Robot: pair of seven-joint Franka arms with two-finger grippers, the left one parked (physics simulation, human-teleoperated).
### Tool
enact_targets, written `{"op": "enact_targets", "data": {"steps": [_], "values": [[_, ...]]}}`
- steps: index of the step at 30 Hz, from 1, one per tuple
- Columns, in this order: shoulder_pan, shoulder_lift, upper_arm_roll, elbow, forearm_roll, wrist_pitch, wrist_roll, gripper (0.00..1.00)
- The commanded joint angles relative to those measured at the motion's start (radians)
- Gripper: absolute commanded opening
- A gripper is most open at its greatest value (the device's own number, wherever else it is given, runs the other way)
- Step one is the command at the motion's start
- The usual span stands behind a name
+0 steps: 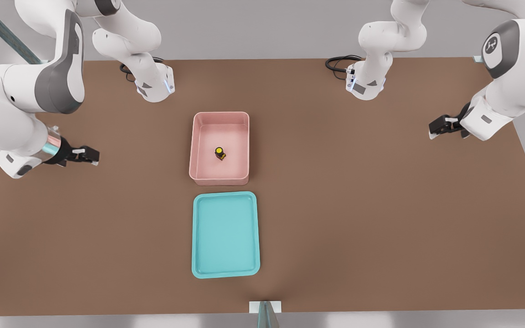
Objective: The left arm remains still, and the right arm places the button from the box into the tray
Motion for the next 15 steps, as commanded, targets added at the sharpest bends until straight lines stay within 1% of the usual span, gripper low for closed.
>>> {"op": "enact_targets", "data": {"steps": [1, 2, 3, 4, 6, 7, 8, 9, 10, 11, 12, 13, 14, 15], "values": [[0.018, 0.001, 0.001, 0.002, -0.001, 0.065, -0.035, 1.0], [0.104, 0.007, 0.001, 0.025, -0.002, 0.065, -0.033, 1.0], [0.234, 0.002, 0.002, 0.065, 0.01, 0.05, -0.038, 1.0], [0.389, 0.007, 0.047, 0.099, -0.001, 0.033, -0.03, 1.0], [0.621, 0.019, 0.054, 0.119, -0.004, 0.041, 0.5, 1.0], [0.701, 0.023, 0.079, 0.125, 0.028, 0.065, 0.648, 1.0], [0.724, 0.043, 0.079, 0.093, 0.116, 0.067, 0.801, 1.0], [0.744, 0.054, 0.091, 0.02, 0.122, 0.11, 0.826, 1.0], [0.767, 0.033, 0.094, -0.149, 0.107, 0.238, 0.924, 1.0], [0.706, 0.008, 0.119, -0.269, 0.094, 0.323, 0.915, 1.0], [0.566, 0.002, 0.228, -0.436, 0.034, 0.514, 0.893, 1.0], [0.505, 0.005, 0.202, -0.484, 0.036, 0.55, 0.754, 1.0], [0.494, -0.018, 0.198, -0.593, 0.039, 0.685, 0.761, 1.0], [0.459, -0.016, 0.244, -0.62, 0.048, 0.742, 0.868, 0.99]]}}
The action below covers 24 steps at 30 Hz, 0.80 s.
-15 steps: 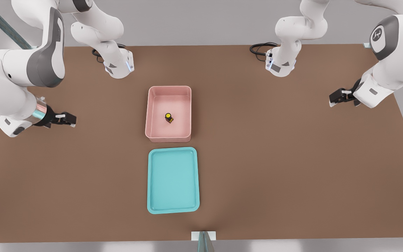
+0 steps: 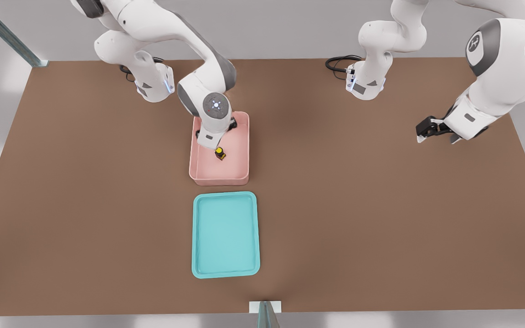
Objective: The left arm remains still, and the right arm places the button from the box into the tray
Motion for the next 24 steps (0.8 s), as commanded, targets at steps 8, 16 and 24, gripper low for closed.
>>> {"op": "enact_targets", "data": {"steps": [8, 16, 24], "values": [[-0.13, 0.061, 0.181, -0.171, -0.123, 0.55, 0.654, 0.98], [-0.122, 0.057, 0.143, -0.424, -0.123, 0.913, 0.567, 0.96], [-0.122, 0.115, 0.149, -0.505, -0.123, 1.085, 0.554, 0.96]]}}
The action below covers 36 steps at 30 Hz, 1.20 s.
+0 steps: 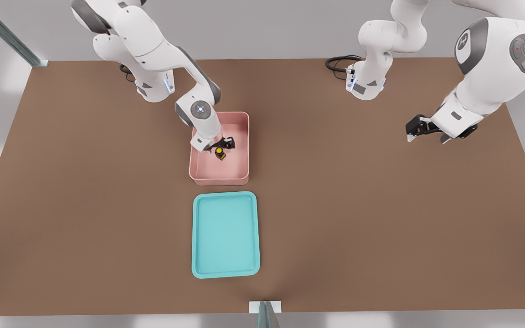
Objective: The left arm remains still, and the right arm places the button from the box into the tray
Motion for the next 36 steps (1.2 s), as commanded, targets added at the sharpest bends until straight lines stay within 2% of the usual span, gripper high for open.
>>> {"op": "enact_targets", "data": {"steps": [1, 15, 17, 20, 23, 27, 32, 34, 36], "values": [[0.0, 0.008, 0.0, -0.01, 0.0, 0.144, 0.124, 0.96], [-0.008, 0.022, -0.006, -0.064, -0.02, 0.208, 0.081, 0.95], [-0.011, 0.022, -0.006, -0.059, -0.02, 0.208, 0.081, 0.72], [-0.017, 0.024, -0.01, -0.048, -0.02, 0.207, 0.071, 0.51], [-0.025, 0.025, -0.01, -0.019, -0.02, 0.196, 0.078, 0.49], [-0.031, 0.014, -0.009, 0.238, -0.018, -0.121, 0.085, 0.49], [-0.06, 0.024, -0.023, 0.407, -0.004, -0.311, 0.013, 0.49], [-0.078, 0.085, -0.05, 0.57, 0.063, -0.427, -0.125, 0.49], [-0.118, 0.261, -0.05, 0.817, 0.06, -0.5, -0.205, 0.49]]}}
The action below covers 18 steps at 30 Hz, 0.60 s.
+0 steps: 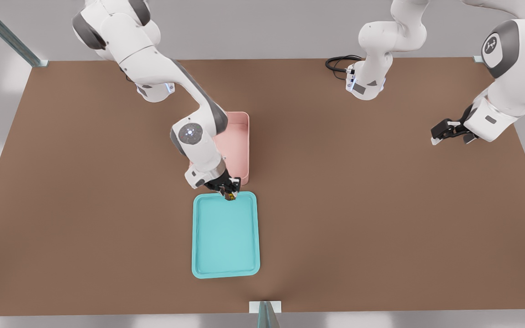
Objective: The left arm remains still, and the right arm places the button from the box into the tray
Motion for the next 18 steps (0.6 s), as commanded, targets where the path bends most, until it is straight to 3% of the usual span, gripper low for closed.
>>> {"op": "enact_targets", "data": {"steps": [1, 4, 6, 7, 12, 14, 16, 17, 18], "values": [[-0.036, 0.128, -0.004, 0.168, 0.015, -0.238, -0.249, 0.49], [-0.099, 0.301, -0.008, 0.333, 0.041, -0.227, -0.471, 0.49], [-0.109, 0.333, -0.007, 0.381, 0.041, -0.214, -0.497, 0.49], [-0.108, 0.338, -0.004, 0.416, 0.098, -0.233, -0.479, 0.98], [-0.109, 0.329, -0.001, 0.511, 0.1, -0.391, -0.48, 1.0], [-0.103, 0.212, 0.004, 0.582, 0.087, -0.631, -0.505, 1.0], [-0.091, -0.077, 0.001, 0.545, -0.138, -0.941, -0.628, 1.0], [-0.201, -0.209, -0.001, 0.466, -0.132, -1.101, -0.773, 1.0], [-0.41, -0.273, -0.008, 0.399, -0.003, -1.101, -0.833, 1.0]]}}
